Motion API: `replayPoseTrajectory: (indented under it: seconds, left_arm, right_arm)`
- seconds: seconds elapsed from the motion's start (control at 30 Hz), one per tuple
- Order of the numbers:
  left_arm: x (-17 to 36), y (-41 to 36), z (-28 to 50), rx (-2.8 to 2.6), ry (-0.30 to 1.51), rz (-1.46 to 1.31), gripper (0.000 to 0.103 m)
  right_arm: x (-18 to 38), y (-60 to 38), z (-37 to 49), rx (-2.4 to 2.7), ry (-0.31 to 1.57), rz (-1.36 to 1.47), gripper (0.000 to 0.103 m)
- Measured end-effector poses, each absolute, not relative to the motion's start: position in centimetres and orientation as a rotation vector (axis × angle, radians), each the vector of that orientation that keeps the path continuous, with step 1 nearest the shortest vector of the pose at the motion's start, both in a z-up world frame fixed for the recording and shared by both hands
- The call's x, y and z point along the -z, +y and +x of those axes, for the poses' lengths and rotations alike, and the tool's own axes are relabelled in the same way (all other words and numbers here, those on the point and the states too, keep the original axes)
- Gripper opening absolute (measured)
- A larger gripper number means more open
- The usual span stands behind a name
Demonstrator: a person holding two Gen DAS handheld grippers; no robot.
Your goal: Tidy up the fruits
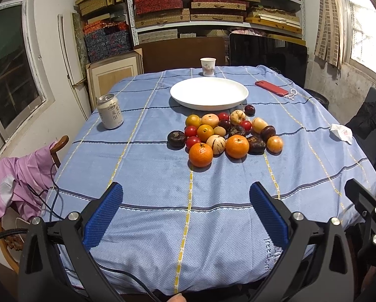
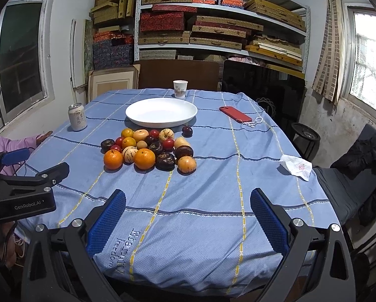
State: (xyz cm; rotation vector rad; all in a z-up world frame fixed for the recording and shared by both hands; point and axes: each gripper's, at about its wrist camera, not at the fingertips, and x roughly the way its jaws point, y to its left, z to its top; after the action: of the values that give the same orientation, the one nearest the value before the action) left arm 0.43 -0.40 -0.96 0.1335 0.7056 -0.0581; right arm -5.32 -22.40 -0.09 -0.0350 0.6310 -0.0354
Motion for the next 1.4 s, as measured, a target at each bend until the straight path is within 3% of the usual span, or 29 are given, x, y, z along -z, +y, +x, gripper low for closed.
replayPoseTrajectory:
  seconds: [0.43,0.83,0.87,0.9,0.97,1.17,1.23,1.27,1.37,1.4]
  left_arm:
    - [3.8,-0.3,3.9,0.127,0.778,0.088,0.099]
    - [8.5,-1.2,14.0,0.095,0.830,0.130,0.098]
    - [9.1,-1.3,15.0,0.104,0.849,0.124,0.090]
    - [9.6,-1.2,15.6,0.104,0.864,0.124,0.068]
    - [10.7,-1.4,16.8,0.134,0.919,0.112,0.063]
    - [11.7,-2.2,18.0,0.125,0.928,0.139,0.063]
    - [11.7,-1.9,18.0,0.152,0.929,0.105,0.055]
    - [11.7,-1.7,18.2,0.186,0.934,0.076,0.044]
    - [11.7,-0.8,18.3,0.191,0.931,0.015,0.043]
    - [11.7,-0.7,18.1,0.194,0.930,0.013,0.042]
  right_arm:
    - [2.7,-23.6,-2.6,0.015,0.694,-0.016,0.100]
    - [6.0,-22.9,2.4,0.017,0.768,-0.154,0.100]
    - [6.0,-22.9,2.7,0.018,0.770,-0.158,0.100]
    - [6.1,-22.9,3.0,0.019,0.772,-0.161,0.100]
    - [6.4,-23.0,3.7,0.018,0.779,-0.161,0.100]
    - [6.8,-23.1,4.7,0.014,0.797,-0.165,0.100]
    - [6.9,-23.2,5.1,0.006,0.807,-0.160,0.100]
    - [6.9,-23.2,5.4,0.001,0.812,-0.159,0.100]
    - [7.2,-23.5,6.4,-0.019,0.821,-0.160,0.098]
    - [7.3,-23.7,6.6,-0.028,0.824,-0.158,0.091]
